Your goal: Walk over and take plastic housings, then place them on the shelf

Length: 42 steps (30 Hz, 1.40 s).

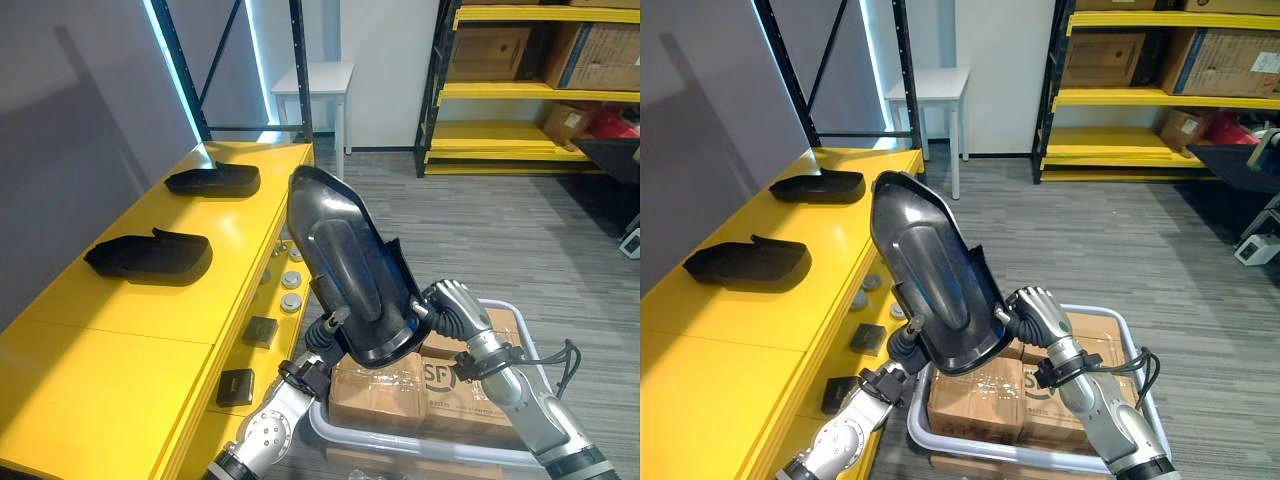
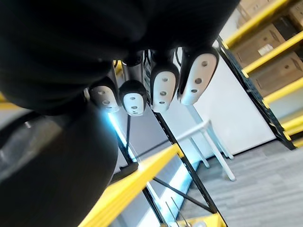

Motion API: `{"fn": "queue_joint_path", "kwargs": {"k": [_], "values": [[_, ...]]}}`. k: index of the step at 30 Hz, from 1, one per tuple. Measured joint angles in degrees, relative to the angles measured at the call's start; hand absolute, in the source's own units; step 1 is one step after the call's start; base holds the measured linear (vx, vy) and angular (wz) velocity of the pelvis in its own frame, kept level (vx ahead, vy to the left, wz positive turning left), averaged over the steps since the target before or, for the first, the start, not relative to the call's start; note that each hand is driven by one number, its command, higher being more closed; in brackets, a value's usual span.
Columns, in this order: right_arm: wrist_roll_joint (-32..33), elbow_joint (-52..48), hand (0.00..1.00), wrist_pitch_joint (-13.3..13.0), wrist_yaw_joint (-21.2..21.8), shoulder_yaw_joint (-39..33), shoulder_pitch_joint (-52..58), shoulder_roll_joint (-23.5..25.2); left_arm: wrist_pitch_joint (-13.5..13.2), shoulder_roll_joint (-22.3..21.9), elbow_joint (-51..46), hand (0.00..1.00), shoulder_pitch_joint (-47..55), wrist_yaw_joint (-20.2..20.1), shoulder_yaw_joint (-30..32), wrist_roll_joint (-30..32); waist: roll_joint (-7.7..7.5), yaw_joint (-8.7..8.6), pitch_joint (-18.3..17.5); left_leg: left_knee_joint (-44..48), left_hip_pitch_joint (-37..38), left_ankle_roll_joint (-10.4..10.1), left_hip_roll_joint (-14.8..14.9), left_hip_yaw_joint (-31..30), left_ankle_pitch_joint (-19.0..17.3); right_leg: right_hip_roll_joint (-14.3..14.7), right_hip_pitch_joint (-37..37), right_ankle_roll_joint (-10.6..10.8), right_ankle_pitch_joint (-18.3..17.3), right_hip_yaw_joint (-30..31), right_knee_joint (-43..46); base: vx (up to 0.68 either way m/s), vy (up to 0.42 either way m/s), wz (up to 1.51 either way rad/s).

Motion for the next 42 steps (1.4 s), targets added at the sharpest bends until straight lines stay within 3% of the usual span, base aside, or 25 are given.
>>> {"fn": "queue_joint_path", "kwargs": {"k": [4,8,11,15,19,21,23,26,27,30,31,32,34,35,37,39,40,42], "values": [[0.0,0.5,1.00,0.7,-0.1,0.3,0.1,-0.6,1.5,1.1,-0.7,1.00,0.0,5.4,0.0,8.2,0.00,0.06,-0.1,0.0,0.0,0.0,0.1,-0.1,0.0,0.1,0.2,-0.1,0.1,-0.1,-0.3,0.00,0.000,0.00],[2.2,0.4,1.00,0.2,-1.2,0.3,0.1,-0.6,6.2,2.7,0.7,1.00,0.1,10.7,-0.2,14.8,0.00,0.08,-0.7,0.0,0.0,-0.1,0.2,-0.2,0.0,0.3,0.6,-0.1,0.7,-0.2,-1.2,-0.01,0.003,0.00],[3.4,-0.2,1.00,-1.7,-1.2,0.6,0.1,-0.4,8.6,3.2,2.4,1.00,0.3,11.5,-0.8,16.6,0.01,0.26,-0.7,0.0,-0.1,-0.1,0.1,-0.3,0.0,0.4,0.8,-0.1,1.2,-0.2,-1.8,-0.01,0.006,0.00],[6.4,-2.0,1.00,-3.6,-1.3,0.8,0.5,0.6,9.6,3.2,2.4,1.00,0.3,12.5,-0.3,18.9,0.05,0.94,-1.0,0.0,-0.1,0.0,0.1,-0.4,0.1,0.4,0.8,-0.1,1.2,-0.2,-1.8,0.00,0.000,0.00],[10.2,-8.8,1.00,-7.7,-1.7,4.2,1.2,3.2,9.7,3.1,4.0,1.00,0.4,12.5,-0.5,15.4,0.06,0.95,-1.1,0.1,-0.1,0.0,0.1,-0.5,0.1,0.4,0.8,-0.1,1.2,-0.2,-1.8,0.00,0.000,0.00],[10.8,-9.6,1.00,-8.3,-1.7,5.4,2.1,4.5,8.5,3.1,4.3,1.00,1.7,12.0,-1.2,9.9,0.07,1.09,-1.2,0.2,-0.4,0.0,-0.1,-1.3,0.1,0.2,0.9,0.0,1.1,-1.0,-1.8,0.00,0.003,0.16],[11.5,-9.6,1.00,-8.3,-1.8,5.8,2.9,4.5,7.3,3.0,4.4,1.00,2.7,12.0,-1.8,8.3,0.09,1.29,-1.2,0.4,-0.9,0.0,-0.3,-2.0,0.2,0.0,1.0,0.1,0.9,-2.1,-1.7,-0.01,0.001,0.27],[14.5,-10.3,1.00,-8.3,-2.1,7.0,5.5,4.6,2.0,2.2,4.3,1.00,5.3,12.7,-2.3,7.8,0.08,1.92,-1.3,0.5,-1.3,0.1,-0.8,-3.3,0.4,-0.8,2.7,0.3,0.4,-5.4,-1.7,-0.02,0.003,0.63],[16.1,-12.0,1.00,-8.3,-3.1,7.0,7.5,5.0,-0.8,1.6,3.4,1.00,5.8,13.9,-2.0,8.7,0.09,1.89,-1.6,1.2,-2.3,0.4,0.3,1.3,-0.7,-1.7,4.0,0.3,0.1,-9.6,-1.8,-0.04,-0.010,1.15],[18.0,-13.2,1.00,-8.7,-4.5,7.0,9.3,7.2,-3.4,1.2,-0.4,1.00,7.2,15.9,0.2,12.2,0.19,1.88,-1.8,5.3,-4.6,0.6,3.2,11.5,-0.6,-2.9,5.6,0.6,-0.6,-16.8,-1.1,-0.01,-0.015,1.29],[18.0,-13.1,1.00,-9.1,-5.1,7.1,9.2,9.4,-4.3,1.1,-2.5,1.00,8.1,16.8,1.8,14.6,0.12,3.11,-1.7,7.5,-5.5,1.7,3.6,12.8,-0.6,-3.9,6.2,1.2,-1.8,-19.5,0.6,0.02,0.037,1.14],[17.8,-13.0,0.00,-9.5,-6.2,8.2,9.1,11.3,-4.8,1.0,-5.1,1.00,9.7,17.4,4.1,17.3,0.07,5.02,-1.8,8.8,-5.8,2.3,2.9,12.5,-1.2,-5.1,6.6,1.7,-3.3,-21.4,2.6,0.01,0.061,0.95],[17.9,-12.4,0.00,-10.5,-8.6,11.4,9.1,14.0,-6.6,1.0,-9.6,1.00,12.8,18.7,8.4,23.1,0.01,7.47,-1.9,7.9,-5.6,2.6,0.7,10.6,-2.1,-7.3,7.2,3.0,-5.0,-23.4,5.2,0.00,0.102,0.73],[17.8,-11.7,0.00,-11.6,-9.9,13.1,9.0,15.6,-7.5,1.0,-12.0,1.00,13.9,19.5,10.5,26.0,-0.02,7.89,-2.0,7.5,-5.6,2.8,0.0,10.8,-2.3,-8.4,7.5,3.2,-5.5,-25.1,6.3,0.02,0.116,0.99],[17.8,-10.3,0.00,-13.2,-13.4,15.0,9.1,17.8,-7.9,0.5,-16.1,1.00,14.7,21.0,13.4,33.6,0.00,8.08,-2.0,6.1,-5.4,2.8,-1.4,11.0,-2.3,-11.0,7.6,3.6,-5.8,-28.5,10.4,0.05,0.122,1.20],[17.8,-9.0,0.00,-14.1,-16.5,16.5,9.5,18.7,-7.9,0.2,-18.0,1.00,15.2,21.1,15.1,39.9,-0.12,7.84,-2.0,3.3,-3.7,3.5,-2.8,9.3,-1.7,-15.1,4.5,2.5,-5.1,-27.8,22.8,0.07,0.181,1.11],[17.2,-8.6,0.00,-14.4,-18.7,17.1,10.6,19.3,-7.9,0.3,-19.6,1.00,15.6,21.2,15.7,44.8,-0.20,7.79,-1.9,2.3,-2.5,4.1,-3.6,6.4,-1.1,-16.7,2.0,-1.1,-2.7,-24.9,31.0,0.07,0.110,1.12],[16.2,-7.9,0.00,-14.3,-20.8,17.7,12.4,20.7,-8.7,1.7,-21.8,1.00,15.6,21.5,16.1,51.8,-0.11,7.53,-1.9,2.1,-1.8,4.3,-3.6,1.4,-0.9,-14.2,-1.2,0.6,-4.4,-17.6,36.7,0.07,0.022,1.25]]}}
